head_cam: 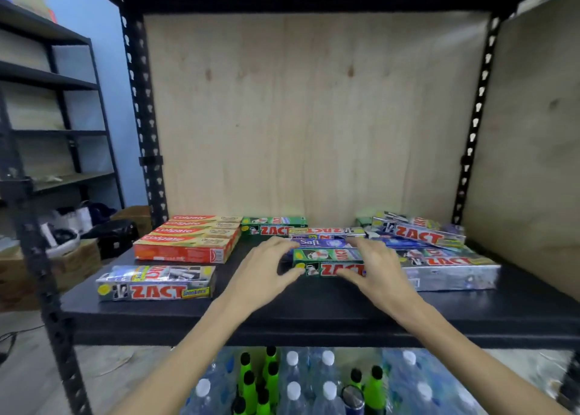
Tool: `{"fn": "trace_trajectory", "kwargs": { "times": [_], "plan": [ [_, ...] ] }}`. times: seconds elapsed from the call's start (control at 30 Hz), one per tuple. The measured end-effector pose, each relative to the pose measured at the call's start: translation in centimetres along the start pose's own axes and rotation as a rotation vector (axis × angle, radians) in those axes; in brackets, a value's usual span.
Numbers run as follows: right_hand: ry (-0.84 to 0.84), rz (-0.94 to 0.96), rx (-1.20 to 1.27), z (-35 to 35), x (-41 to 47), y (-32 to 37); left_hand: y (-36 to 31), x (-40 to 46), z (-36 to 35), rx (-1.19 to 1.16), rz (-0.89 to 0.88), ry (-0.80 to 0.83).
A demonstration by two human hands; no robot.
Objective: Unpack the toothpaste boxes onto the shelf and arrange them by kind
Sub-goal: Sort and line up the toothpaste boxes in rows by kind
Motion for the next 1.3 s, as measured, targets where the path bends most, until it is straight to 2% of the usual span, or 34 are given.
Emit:
{"fn": "trace_trajectory", "kwargs": {
  "times": [0.1,0.23,0.57,0.77,0.9,1.03,1.2,1.3],
  "plan": [
    [-0.061,-0.005,-0.164,0.0,-0.4,-1.4,-0.7,1.2,-2.0,-0.040,0.035,0.034],
    [-0.090,-0.009,-0.207,-0.3,-0.8,-2.3,-0.1,0.7,-3.3,-0.051,0.080,0.071],
    [-0.022,0.147,0.002,-0.5,-0.9,-1.1,1.1,-1.5,-1.5,-0.107,0.082,0.053],
    [0.109,0.109,0.261,-0.2,-0.3,-0.5,1.9,-2.6,0.6,-0.082,0.068,0.077],
    [0.112,0.060,0.257,-0.6,-0.2,-0.8,2.6,-3.0,1.6,-0.068,0.108,0.108],
    [0.215,0.009,0.300,-0.9,-0.2,-1.0,3.3,-2.7,1.7,-0.077,0.168,0.163],
    [0.262,-0.019,0.328,-0.6,1.0,-0.9,3.9,-1.1,2.5,-0.084,0.234,0.265],
    [0.249,-0.018,0.375,-0.1,2.6,-0.6,4.7,0.3,3.7,-0.128,0.243,0.257]
  ]
}}
Point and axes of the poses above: each hand's wrist, its own x-axis towards the middle knuckle, its own z-axis out of the back of the hand, y = z × x, the point moved 4 cm from there along x, towards the middle knuckle, and after that the axes turned 11 degrees about -z, right-handed, at the moved point
